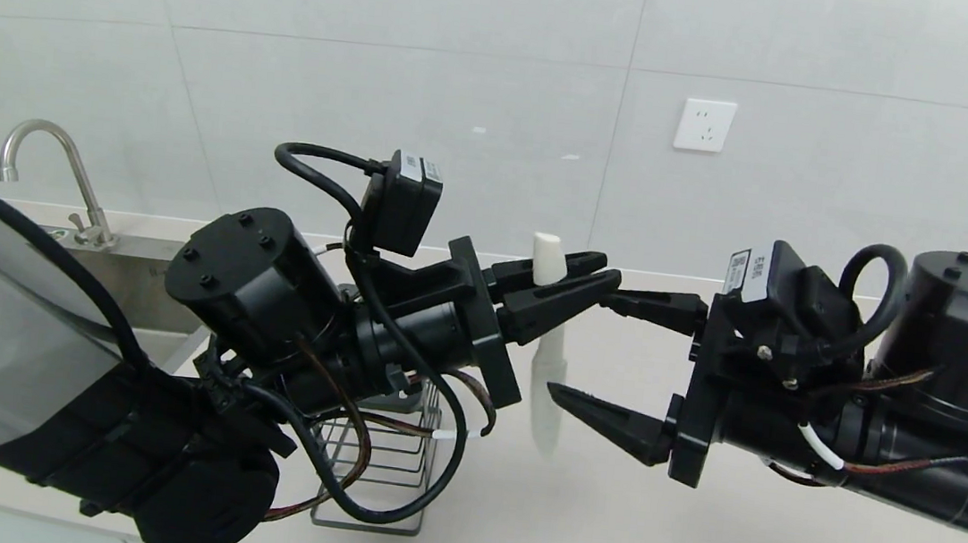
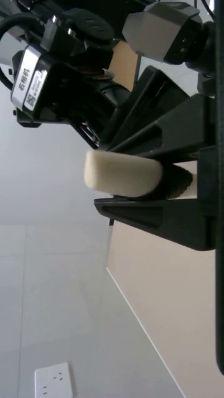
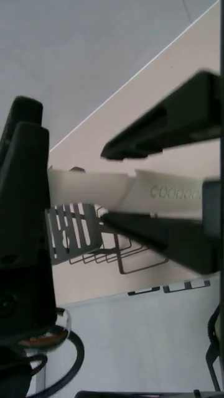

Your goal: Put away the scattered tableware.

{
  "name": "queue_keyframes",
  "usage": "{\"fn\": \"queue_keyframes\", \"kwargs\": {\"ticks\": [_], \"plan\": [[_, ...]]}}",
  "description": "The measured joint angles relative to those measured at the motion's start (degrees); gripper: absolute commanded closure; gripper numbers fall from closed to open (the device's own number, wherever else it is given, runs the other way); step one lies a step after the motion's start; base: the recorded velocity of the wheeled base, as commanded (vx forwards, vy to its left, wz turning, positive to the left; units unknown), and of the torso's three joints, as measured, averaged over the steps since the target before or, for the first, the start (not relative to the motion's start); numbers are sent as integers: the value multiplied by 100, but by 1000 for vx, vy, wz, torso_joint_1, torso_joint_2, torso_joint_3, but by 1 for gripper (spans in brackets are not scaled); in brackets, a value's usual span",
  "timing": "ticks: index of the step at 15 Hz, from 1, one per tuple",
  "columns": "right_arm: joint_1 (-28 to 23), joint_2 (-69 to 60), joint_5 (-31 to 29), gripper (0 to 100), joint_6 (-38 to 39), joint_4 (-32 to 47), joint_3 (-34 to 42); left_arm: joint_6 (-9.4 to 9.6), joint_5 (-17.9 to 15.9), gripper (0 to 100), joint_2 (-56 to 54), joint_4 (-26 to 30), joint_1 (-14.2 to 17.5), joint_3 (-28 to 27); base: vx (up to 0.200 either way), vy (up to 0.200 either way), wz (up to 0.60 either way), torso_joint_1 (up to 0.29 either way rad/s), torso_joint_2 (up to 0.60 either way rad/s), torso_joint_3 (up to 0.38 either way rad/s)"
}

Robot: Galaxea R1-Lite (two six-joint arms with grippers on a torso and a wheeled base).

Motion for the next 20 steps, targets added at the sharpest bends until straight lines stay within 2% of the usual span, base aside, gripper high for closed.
{"fn": "queue_keyframes", "kwargs": {"ticks": [3, 8, 11, 14, 16, 18, 19, 20], "plan": [[-22, -135, -52, 0, 0, -12, 312, 101, 69, 100, -7, -5, 115, 44, 0, 0, 0, 0, 0, 0], [-429, -1026, -107, 0, -2, 21, 1040, 115, 269, 100, -247, -9, 154, 485, 0, 0, 0, 0, 0, 0], [-700, -1871, -274, 0, -7, 38, 1490, 257, 474, 100, -461, -5, 167, 713, 0, 0, 0, 0, 0, 0], [-1174, -2999, -362, 0, -22, 43, 2049, 440, 505, 100, -599, -9, 162, 611, 0, 0, 0, 0, 0, 0], [-1598, -3908, -380, 0, -22, 43, 2419, 475, 750, 100, -639, -11, 162, 427, 0, 0, 0, 0, 0, 0], [-2064, -4880, -389, 0, -9, 123, 2810, 558, 1182, 100, -641, -6, 162, 294, 0, 0, 0, 0, 0, 0], [-2274, -5359, -394, 100, 11, 218, 3005, 679, 1251, 100, -645, -9, 162, 241, 0, 0, 0, 0, 0, 0], [-2444, -5833, -395, 100, 61, 396, 3187, 783, 1342, 100, -653, 17, 167, 189, 0, 0, 0, 0, 0, 0]]}}
